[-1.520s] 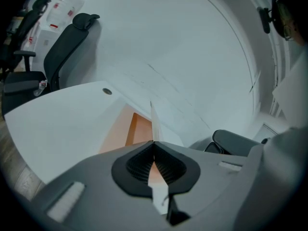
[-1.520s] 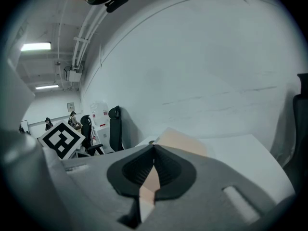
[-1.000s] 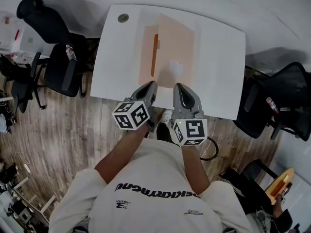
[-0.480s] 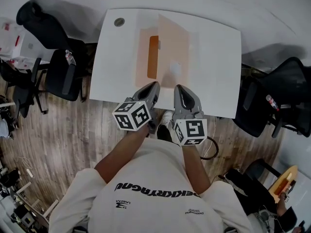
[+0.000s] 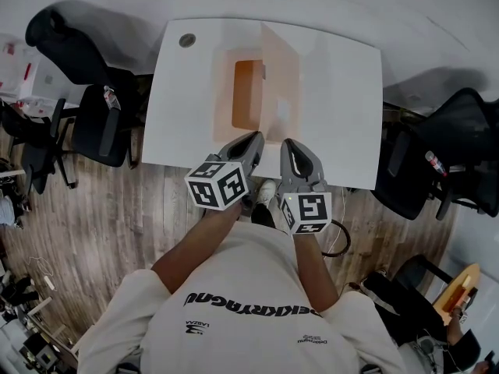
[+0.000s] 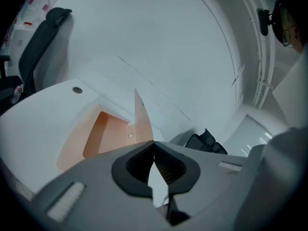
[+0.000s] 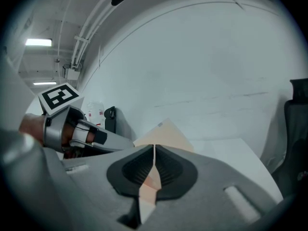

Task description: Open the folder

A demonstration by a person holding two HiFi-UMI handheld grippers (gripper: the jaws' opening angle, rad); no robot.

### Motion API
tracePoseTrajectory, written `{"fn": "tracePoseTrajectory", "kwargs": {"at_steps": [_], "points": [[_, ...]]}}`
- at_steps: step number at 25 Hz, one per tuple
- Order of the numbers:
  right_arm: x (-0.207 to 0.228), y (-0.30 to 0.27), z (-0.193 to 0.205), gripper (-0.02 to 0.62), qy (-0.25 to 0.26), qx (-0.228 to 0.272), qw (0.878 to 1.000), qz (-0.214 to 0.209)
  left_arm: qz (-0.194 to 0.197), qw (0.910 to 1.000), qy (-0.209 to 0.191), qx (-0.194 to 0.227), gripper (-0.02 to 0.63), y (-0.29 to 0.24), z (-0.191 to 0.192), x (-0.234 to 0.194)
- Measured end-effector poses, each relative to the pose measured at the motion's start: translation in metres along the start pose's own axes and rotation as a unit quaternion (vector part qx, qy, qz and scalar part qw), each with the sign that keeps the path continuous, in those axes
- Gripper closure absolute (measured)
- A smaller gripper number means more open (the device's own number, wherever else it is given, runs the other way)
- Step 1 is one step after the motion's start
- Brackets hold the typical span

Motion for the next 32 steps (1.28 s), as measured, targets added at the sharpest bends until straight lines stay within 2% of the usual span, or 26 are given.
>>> {"fn": "tracePoseTrajectory", "kwargs": {"at_steps": [5,21,25,32], "points": [[0.006,0.002,0.003,0.581,0.009,-0.002,1.0,-0.001,0.006,0.9999,-0.008,-0.006,0.606,-0.006,0.0,0.01],[-0.005,-0.008,0.013,0.534,0.124,-0.041,0.991,-0.032,0.021,0.9997,-0.011,-0.011,0.604,-0.013,-0.001,0.024],[-0.007,-0.012,0.018,0.526,0.158,-0.061,0.985,-0.026,0.027,0.9994,-0.015,-0.018,0.606,-0.015,-0.002,0.026],[-0.003,-0.019,0.022,0.526,0.176,-0.071,0.982,-0.01,0.041,0.9985,-0.017,-0.031,0.606,-0.019,-0.001,0.032]]}}
Point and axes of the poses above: the fingertips, and each gripper's own axes: y backward along the fingers, x to its right, z out of its underside, the point moved 7 cm from there along y, backward along the fingers, and after that the axes turned 2 degrees about -x, right-handed, at the moved point
